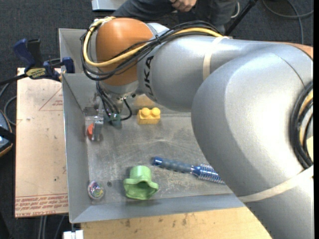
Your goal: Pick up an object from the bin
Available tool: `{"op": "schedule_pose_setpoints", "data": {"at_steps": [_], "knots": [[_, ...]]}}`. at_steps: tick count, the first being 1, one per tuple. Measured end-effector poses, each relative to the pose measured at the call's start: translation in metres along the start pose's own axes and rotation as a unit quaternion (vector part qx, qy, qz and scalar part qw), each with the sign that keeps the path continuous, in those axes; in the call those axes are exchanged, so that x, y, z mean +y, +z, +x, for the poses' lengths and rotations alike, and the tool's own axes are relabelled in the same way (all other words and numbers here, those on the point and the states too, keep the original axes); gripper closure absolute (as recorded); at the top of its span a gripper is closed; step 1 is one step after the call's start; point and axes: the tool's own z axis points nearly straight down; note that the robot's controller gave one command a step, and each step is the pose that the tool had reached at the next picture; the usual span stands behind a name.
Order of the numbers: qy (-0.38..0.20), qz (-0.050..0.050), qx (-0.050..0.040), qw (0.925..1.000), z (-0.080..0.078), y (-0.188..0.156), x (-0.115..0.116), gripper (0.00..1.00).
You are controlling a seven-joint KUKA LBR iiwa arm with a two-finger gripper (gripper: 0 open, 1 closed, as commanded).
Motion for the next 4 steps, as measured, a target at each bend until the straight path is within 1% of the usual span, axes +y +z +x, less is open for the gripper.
{"op": "schedule_pose_setpoints", "data": {"at_steps": [1,2,3,4], "knots": [[-0.008,0.0,0.0008,1.0,-0.004,0.05,0.002,0.0],[-0.006,-0.001,-0.0004,1.0,-0.005,0.058,0.003,0.0],[-0.005,-0.003,-0.0033,1.0,-0.006,0.056,0.003,1.0],[-0.004,-0.002,-0.0026,1.0,-0.009,-0.03,0.004,1.0]]}}
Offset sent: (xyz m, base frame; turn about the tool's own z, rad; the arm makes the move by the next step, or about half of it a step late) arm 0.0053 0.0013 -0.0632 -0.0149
